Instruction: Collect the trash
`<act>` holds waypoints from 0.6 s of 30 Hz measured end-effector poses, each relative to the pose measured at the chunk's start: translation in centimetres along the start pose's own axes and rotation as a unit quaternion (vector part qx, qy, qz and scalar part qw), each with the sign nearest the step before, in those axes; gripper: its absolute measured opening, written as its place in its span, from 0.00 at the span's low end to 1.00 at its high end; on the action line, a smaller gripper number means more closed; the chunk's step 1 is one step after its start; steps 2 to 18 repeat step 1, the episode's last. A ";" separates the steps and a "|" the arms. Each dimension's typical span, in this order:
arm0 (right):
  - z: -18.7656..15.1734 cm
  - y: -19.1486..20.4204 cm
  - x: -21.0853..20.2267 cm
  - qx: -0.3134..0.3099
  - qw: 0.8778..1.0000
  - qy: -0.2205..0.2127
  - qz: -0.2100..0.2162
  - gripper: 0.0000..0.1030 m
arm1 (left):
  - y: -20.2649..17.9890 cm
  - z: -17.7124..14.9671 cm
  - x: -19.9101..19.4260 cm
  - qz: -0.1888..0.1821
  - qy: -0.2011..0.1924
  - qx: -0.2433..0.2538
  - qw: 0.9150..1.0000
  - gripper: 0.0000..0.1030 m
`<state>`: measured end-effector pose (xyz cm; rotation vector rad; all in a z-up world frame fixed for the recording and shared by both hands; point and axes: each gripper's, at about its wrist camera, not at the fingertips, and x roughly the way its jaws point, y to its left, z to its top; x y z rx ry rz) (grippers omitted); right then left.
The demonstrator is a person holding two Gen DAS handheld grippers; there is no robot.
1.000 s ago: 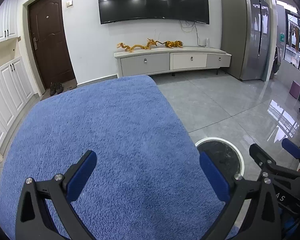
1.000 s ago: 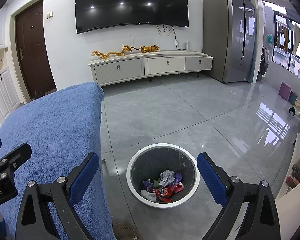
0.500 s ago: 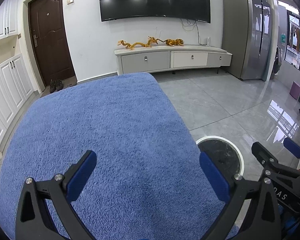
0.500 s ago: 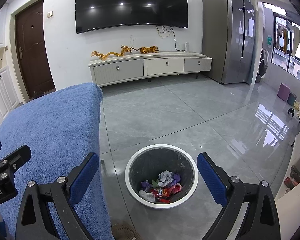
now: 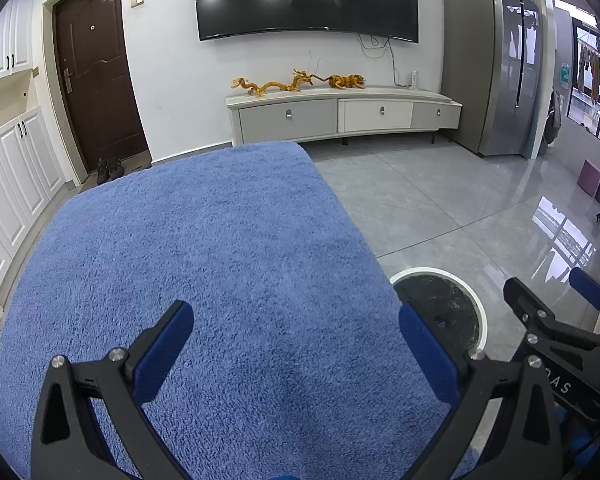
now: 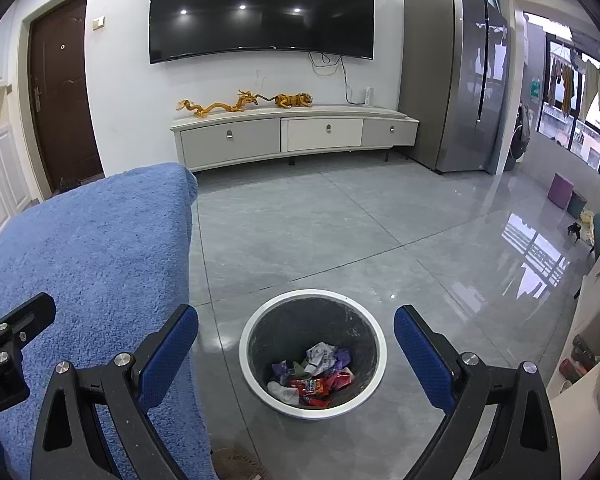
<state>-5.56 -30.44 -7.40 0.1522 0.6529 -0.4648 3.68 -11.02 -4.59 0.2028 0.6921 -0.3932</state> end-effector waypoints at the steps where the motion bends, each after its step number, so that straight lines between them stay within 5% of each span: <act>1: 0.0 0.0 0.0 0.000 1.000 -0.001 -0.001 0.96 | 0.0 0.0 0.0 0.001 0.000 0.000 1.000 1.00; 18: 0.0 0.0 0.0 0.000 1.000 -0.001 -0.001 0.96 | 0.0 0.0 0.0 0.001 0.000 0.000 1.000 1.00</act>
